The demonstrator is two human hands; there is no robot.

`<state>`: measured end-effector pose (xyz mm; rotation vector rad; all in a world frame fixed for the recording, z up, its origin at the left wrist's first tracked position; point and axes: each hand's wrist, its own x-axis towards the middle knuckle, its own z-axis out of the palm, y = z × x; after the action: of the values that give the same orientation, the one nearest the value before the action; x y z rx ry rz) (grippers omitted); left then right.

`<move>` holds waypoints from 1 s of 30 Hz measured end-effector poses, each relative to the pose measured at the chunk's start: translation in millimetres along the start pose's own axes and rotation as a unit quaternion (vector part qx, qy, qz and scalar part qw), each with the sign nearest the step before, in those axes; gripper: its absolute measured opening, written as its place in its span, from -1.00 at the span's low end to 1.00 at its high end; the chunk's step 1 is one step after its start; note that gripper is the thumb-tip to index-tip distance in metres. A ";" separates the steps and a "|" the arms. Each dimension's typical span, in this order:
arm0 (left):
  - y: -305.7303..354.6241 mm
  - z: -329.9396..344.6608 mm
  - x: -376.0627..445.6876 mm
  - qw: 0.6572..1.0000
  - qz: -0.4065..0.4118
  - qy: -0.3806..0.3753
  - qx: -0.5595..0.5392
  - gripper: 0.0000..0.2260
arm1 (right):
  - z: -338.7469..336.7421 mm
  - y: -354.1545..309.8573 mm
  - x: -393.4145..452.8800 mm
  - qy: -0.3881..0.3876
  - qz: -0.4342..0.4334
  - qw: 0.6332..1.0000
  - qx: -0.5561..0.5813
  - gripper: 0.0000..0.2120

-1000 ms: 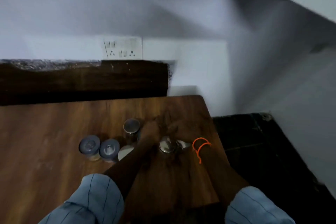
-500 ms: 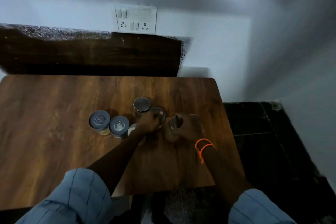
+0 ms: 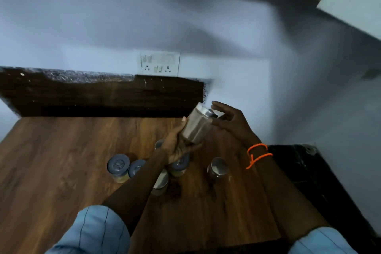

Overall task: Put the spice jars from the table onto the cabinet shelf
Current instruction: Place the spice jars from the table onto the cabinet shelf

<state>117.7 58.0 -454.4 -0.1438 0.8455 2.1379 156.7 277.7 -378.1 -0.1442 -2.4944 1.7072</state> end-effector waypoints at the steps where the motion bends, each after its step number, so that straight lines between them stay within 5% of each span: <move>1: 6.9 10.7 -0.5 0.999 0.031 -0.020 -0.012 -0.52 | 1.9 -2.2 1.7 0.027 0.005 0.999 0.020 -0.37; 4: 21.7 40.1 5.9 0.982 0.163 0.004 0.095 -0.67 | 13.8 -13.7 4.9 0.072 0.017 0.994 0.084 -0.40; 8: 41.7 72.4 4.8 0.919 0.265 0.065 0.284 -0.50 | 18.6 -38.5 9.9 0.080 0.027 0.976 0.202 -0.55; 14: 90.6 101.8 -14.0 0.956 0.189 -0.097 0.201 -0.55 | -17.9 -86.3 22.8 -0.004 -0.037 0.965 0.260 -0.51; 22: 121.1 145.7 -25.8 0.878 0.359 -0.082 0.306 -0.50 | -45.8 -137.4 35.8 0.024 -0.110 0.957 0.269 -0.46; 30: 141.0 177.3 -30.9 0.837 0.413 -0.093 0.346 -0.54 | -68.9 -172.4 42.9 0.031 -0.138 0.947 0.289 -0.37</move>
<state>66.8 84.4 -233.1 0.9517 1.7139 2.3488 122.1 285.1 -190.8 0.1908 -1.7631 2.1623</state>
